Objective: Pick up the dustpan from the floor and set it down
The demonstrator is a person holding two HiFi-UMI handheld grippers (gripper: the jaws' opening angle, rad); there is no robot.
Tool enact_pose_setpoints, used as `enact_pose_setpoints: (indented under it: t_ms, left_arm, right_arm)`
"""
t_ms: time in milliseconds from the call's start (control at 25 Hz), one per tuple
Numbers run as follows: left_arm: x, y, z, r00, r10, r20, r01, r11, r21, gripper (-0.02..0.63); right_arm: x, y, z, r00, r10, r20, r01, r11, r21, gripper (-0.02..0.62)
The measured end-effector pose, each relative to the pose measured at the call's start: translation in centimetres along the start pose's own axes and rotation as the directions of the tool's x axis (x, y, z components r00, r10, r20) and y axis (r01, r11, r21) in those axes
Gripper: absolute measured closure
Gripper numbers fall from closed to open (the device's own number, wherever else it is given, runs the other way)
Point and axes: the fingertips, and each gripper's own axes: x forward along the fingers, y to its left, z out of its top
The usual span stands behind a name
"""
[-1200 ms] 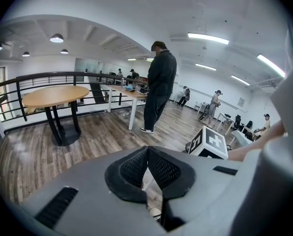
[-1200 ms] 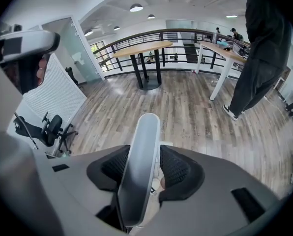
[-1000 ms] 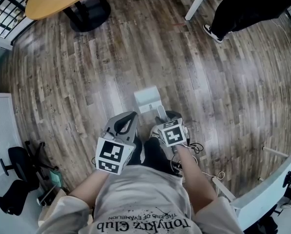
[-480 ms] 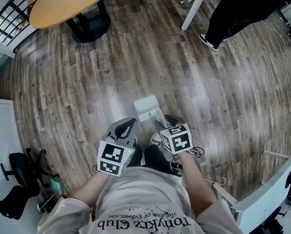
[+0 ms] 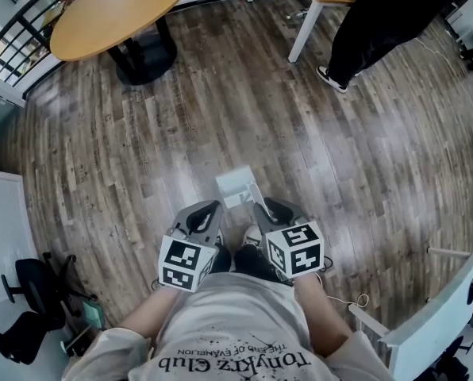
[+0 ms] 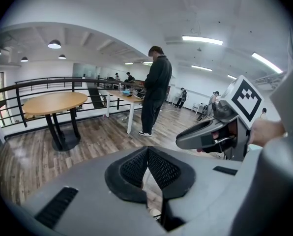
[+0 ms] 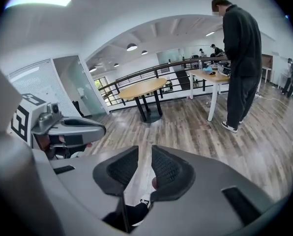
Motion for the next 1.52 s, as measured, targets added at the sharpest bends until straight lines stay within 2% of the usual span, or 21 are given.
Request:
enact_pose_setpoints:
  t_ms: [280, 480, 600, 1120, 1520]
  left_arm:
    - [-0.5, -1.1, 0.1, 1.000, -0.010, 0.013, 0.010, 1.000, -0.011, 0.583]
    - [-1.2, -1.8, 0.6, 1.000, -0.014, 0.022, 0.015, 1.000, -0.007, 0.583]
    - [-1.4, -2.0, 0.6, 1.000, -0.012, 0.025, 0.012, 1.000, -0.004, 0.583]
    - [-3.1, -3.3, 1.0, 0.999, -0.008, 0.051, 0.008, 1.000, -0.004, 0.583]
    - [-4.0, -3.6, 0.5, 0.998, 0.000, 0.057, 0.001, 1.000, -0.013, 0.583]
  right_arm:
    - [-1.9, 0.2, -0.4, 0.997, -0.052, 0.051, 0.052, 0.999, 0.007, 0.561]
    - [-3.7, 1.0, 0.7, 0.988, -0.001, 0.152, -0.009, 0.998, 0.069, 0.568]
    - [-4.4, 0.9, 1.1, 0.984, -0.011, 0.179, 0.000, 0.998, 0.059, 0.569]
    - [-5.7, 1.6, 0.3, 0.984, -0.021, 0.177, 0.017, 1.000, 0.021, 0.571]
    - [-5.9, 2.2, -0.1, 0.983, -0.012, 0.183, 0.008, 1.000, 0.026, 0.571]
